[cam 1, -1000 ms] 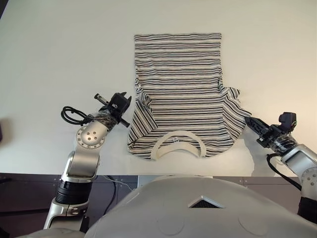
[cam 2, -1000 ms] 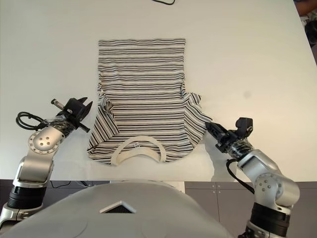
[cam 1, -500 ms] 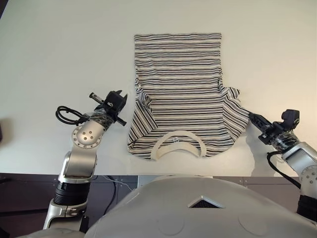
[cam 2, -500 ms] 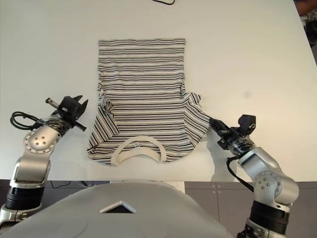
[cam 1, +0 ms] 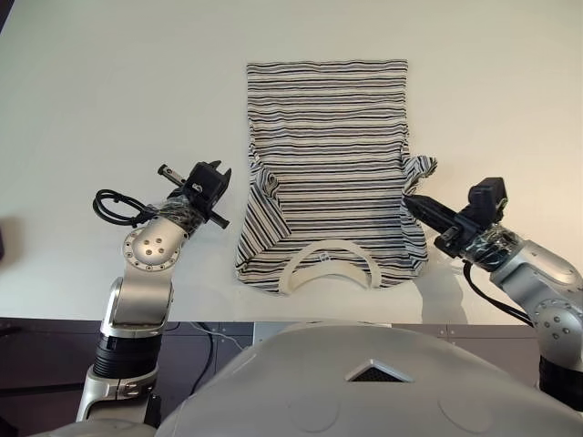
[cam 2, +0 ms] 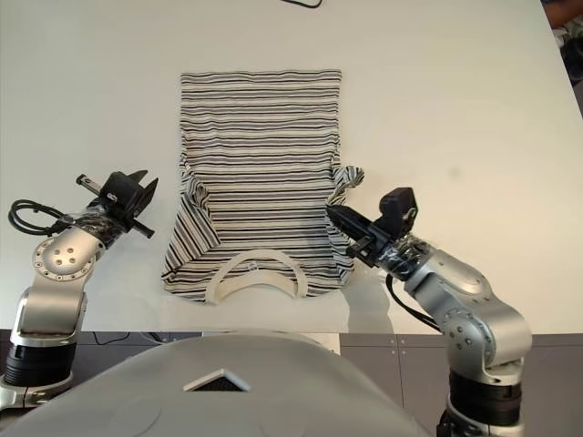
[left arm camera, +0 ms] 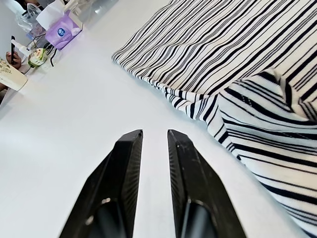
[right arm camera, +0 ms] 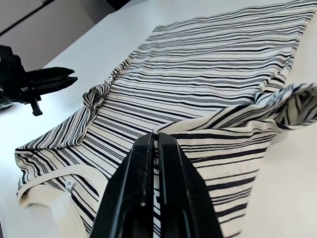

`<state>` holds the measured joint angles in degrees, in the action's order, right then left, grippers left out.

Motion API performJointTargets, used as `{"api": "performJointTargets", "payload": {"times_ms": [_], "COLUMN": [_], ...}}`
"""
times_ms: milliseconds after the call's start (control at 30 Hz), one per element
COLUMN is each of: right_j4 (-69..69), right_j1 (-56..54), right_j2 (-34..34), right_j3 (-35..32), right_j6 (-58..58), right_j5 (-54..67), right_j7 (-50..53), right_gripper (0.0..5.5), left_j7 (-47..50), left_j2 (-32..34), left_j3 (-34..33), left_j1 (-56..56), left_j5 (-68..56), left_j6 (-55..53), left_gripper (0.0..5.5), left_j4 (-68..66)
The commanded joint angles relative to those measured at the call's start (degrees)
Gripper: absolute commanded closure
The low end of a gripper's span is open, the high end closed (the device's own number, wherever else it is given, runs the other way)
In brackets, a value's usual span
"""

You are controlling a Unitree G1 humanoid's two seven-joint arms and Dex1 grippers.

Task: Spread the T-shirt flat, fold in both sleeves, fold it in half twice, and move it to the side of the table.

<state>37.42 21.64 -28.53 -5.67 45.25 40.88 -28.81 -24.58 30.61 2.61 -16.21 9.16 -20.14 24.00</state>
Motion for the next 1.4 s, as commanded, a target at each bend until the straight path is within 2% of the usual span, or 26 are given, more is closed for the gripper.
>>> {"api": "performJointTargets", "payload": {"times_ms": [33,233,333,400,567,733,800,1033,1133,1200,1300,1400], "right_j4": [0.88,0.36,0.89,0.97,1.73,1.64,-2.72,-18.99,-25.71,-27.77,-27.24,-19.42], "right_j1": [0.31,1.88,0.80,-0.29,-1.58,-6.68,-11.04,-16.53,-15.56,-14.98,-16.39,-15.55], "right_j2": [-2.39,-6.62,-5.91,-4.17,-4.01,-3.64,-1.38,3.49,2.40,2.68,2.92,0.51], "right_j3": [4.70,10.96,11.93,11.38,10.86,4.06,3.39,9.85,15.75,16.70,15.11,9.96], "right_j6": [-0.36,-4.36,-5.04,-5.17,-4.60,-2.99,-5.11,-15.96,-19.47,-20.59,-21.74,-21.02], "right_j5": [-3.80,-10.85,-11.35,-11.08,-9.97,-1.54,-3.96,-16.50,-23.42,-24.88,-24.58,-20.43], "right_j7": [-0.37,-3.59,-3.60,-2.38,-3.06,-5.09,-1.97,0.43,-1.17,-1.92,-2.98,-5.46], "right_gripper": [5.39,5.39,5.39,5.39,4.78,4.78,4.78,4.78,4.78,4.78,4.78,4.78], "left_j7": [-1.65,-2.50,-2.67,-2.81,-4.05,-5.50,-5.99,-10.40,-11.15,-11.49,-11.40,-11.94], "left_j2": [1.60,2.20,2.23,2.20,3.33,4.93,5.36,10.92,11.30,11.24,12.40,14.71], "left_j3": [0.45,0.59,0.77,0.88,2.05,2.26,2.28,2.17,3.07,3.24,1.60,-2.47], "left_j1": [1.77,2.31,2.56,2.74,2.22,0.62,0.36,-5.55,-4.76,-4.20,-5.03,-7.99], "left_j5": [0.45,0.69,0.94,1.09,1.82,1.76,1.78,1.99,2.44,2.55,3.02,1.96], "left_j6": [-0.14,-0.20,-0.45,-0.71,0.75,2.57,3.22,13.13,14.66,15.26,17.86,23.09], "left_gripper": [4.57,4.57,4.57,4.57,4.57,4.57,4.57,4.57,4.57,4.57,4.57,4.57], "left_j4": [-0.14,-0.13,0.10,0.54,1.48,1.93,1.72,1.37,1.55,1.52,1.59,1.83]}}
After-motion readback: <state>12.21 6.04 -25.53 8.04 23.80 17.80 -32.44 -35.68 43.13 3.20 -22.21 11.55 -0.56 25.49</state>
